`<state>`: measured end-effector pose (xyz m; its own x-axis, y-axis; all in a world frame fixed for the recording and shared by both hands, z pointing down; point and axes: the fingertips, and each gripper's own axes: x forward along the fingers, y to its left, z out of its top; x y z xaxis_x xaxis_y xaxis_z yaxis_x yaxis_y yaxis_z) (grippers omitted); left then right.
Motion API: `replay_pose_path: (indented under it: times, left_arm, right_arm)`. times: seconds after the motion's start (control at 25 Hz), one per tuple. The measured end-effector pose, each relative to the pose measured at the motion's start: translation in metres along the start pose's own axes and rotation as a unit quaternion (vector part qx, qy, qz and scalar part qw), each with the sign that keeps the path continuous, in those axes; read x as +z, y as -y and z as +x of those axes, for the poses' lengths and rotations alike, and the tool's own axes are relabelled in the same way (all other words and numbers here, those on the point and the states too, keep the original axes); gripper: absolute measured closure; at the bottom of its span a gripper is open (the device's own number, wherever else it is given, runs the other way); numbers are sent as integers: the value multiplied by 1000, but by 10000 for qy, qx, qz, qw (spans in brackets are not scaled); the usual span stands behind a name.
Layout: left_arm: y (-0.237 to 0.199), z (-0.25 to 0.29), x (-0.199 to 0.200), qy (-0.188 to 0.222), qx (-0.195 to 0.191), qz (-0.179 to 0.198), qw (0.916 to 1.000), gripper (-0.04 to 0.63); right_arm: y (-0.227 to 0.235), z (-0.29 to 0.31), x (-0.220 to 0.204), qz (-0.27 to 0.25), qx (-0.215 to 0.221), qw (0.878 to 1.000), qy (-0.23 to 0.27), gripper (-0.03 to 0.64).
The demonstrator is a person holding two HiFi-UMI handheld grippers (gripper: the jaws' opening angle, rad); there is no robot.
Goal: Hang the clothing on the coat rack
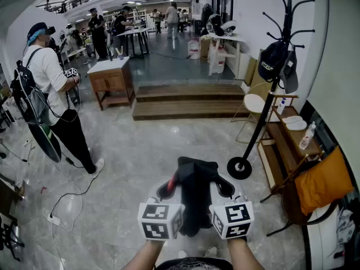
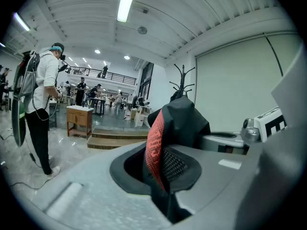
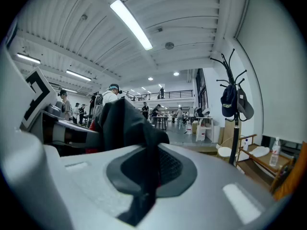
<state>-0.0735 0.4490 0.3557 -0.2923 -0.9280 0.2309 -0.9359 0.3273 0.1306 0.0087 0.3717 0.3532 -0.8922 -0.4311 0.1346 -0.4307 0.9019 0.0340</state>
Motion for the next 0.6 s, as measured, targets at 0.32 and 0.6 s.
replay_pose_path:
  times: [0.32, 0.6]
  left_arm:
    - [-4, 1, 4, 37, -128, 49, 9999, 561]
    - [-13, 4, 3, 40, -108, 1, 9999, 560]
  right_arm:
    - [-7, 3, 4, 64, -62, 10000, 28, 597]
    - [-15, 11, 4, 32, 25, 10000, 15, 595]
